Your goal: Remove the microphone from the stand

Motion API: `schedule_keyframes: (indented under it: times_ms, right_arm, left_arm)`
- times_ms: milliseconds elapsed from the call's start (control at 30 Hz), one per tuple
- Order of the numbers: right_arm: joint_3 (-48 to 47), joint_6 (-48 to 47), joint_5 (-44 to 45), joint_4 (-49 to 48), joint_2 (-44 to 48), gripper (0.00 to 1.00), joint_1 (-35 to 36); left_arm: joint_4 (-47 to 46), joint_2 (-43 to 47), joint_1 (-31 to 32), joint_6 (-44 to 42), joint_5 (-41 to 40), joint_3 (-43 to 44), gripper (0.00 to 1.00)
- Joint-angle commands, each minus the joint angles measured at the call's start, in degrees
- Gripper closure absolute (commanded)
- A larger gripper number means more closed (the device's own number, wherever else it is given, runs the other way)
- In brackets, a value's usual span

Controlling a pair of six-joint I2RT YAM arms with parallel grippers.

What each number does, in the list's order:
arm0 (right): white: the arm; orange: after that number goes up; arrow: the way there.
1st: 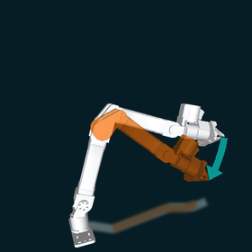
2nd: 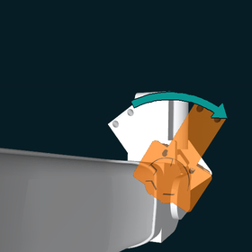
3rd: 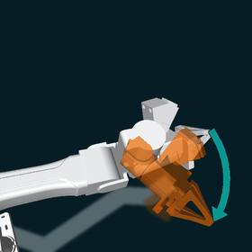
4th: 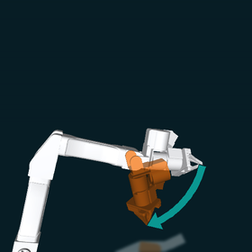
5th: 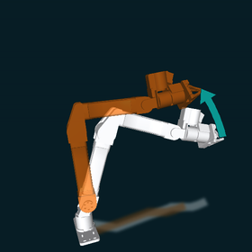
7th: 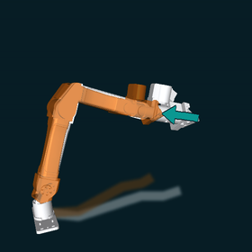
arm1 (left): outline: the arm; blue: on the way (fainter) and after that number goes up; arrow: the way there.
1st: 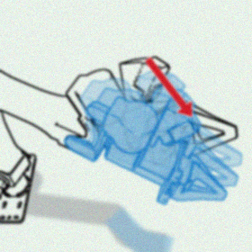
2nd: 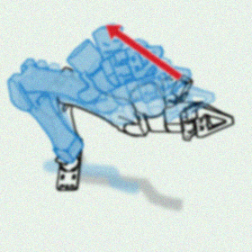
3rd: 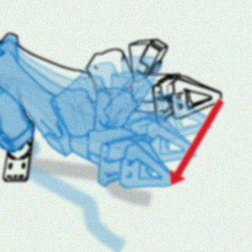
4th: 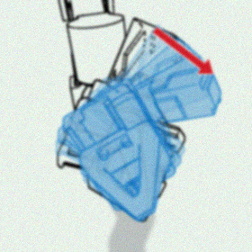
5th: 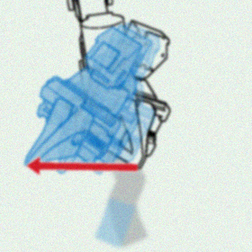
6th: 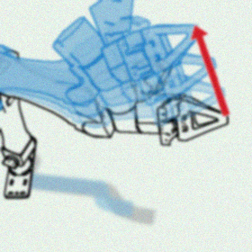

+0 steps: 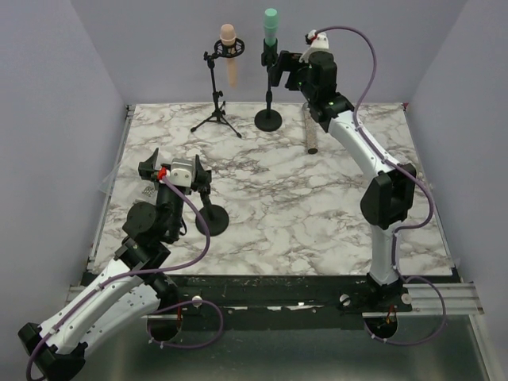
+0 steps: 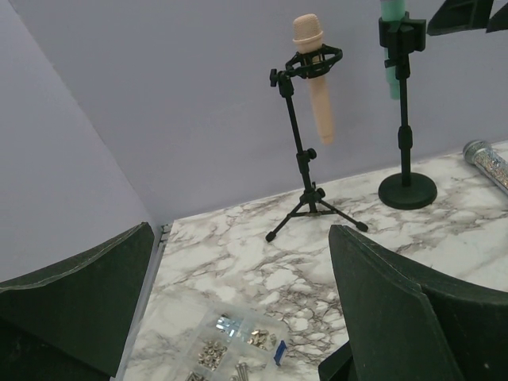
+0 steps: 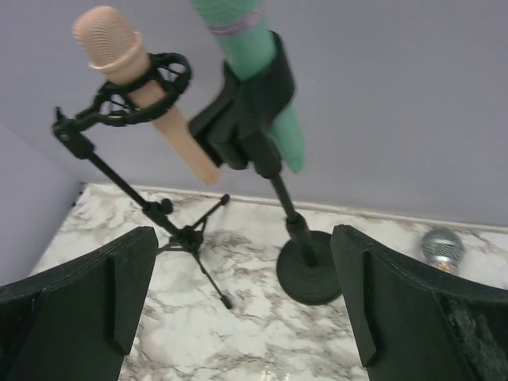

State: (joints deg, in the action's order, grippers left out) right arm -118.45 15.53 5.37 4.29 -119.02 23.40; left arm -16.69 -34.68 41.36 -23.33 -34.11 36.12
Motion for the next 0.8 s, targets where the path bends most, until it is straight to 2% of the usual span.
schedule_keyframes:
  times_ms: [0,233,533,767]
  right_arm:
    - [-5.53,-0.61,0.97,-4.42,-1.84,0.00,2.81]
    - [-14.76,1.78,4.47,-3.18,-9.24,0.00,3.06]
    - [-17.18,0.26,1.83,-8.59,-14.48,0.00,3.44]
    - [-18.44,-3.16,6.56,-12.42,-17.85,0.01,4.26]
  left_arm:
    - [0.25,0.46,-0.12,0.09,-0.76,0.14,0.06]
    - [0.20,1.54,-0.09,0.11,-1.03,-0.10,0.06]
    - [0.52,1.64,-0.06,0.57,-0.69,0.12,0.06]
    - [1.22,1.34,-0.04,1.36,-0.08,0.60,0.06]
